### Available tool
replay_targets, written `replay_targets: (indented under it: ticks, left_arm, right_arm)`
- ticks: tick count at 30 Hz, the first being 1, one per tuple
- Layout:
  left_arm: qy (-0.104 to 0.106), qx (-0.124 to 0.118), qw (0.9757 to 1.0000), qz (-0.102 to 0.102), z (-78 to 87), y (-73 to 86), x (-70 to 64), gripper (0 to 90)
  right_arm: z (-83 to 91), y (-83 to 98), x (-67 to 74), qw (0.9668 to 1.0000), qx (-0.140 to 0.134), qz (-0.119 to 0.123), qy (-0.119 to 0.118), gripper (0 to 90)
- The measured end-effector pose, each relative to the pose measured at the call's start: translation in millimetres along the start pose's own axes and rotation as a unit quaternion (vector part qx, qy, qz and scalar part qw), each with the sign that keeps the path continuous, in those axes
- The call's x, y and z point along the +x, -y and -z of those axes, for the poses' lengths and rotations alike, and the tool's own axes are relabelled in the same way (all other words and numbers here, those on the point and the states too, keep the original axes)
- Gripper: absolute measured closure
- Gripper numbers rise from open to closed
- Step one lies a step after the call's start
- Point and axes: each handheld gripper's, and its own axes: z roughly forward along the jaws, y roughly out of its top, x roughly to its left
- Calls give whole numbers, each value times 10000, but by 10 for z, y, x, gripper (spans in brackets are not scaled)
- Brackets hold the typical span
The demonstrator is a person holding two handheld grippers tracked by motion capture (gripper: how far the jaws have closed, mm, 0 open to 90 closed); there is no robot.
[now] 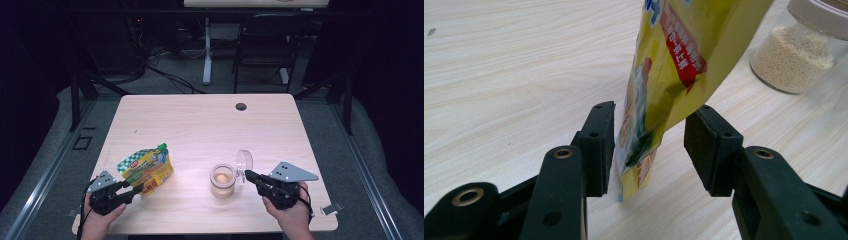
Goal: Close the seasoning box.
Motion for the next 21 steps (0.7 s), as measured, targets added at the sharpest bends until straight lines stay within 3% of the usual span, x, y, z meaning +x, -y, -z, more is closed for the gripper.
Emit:
replay_targets:
  ticks: [11,21]
  left_arm:
    - [3,3,10000,-43,-12,-1,-14,544]
    - [7,51,9999,-87,-17,-3,-23,539]
  right_arm:
    - [105,-25,-103,9997,1,-158,160,900]
    - [68,52,-222,9986,6,-387,348,900]
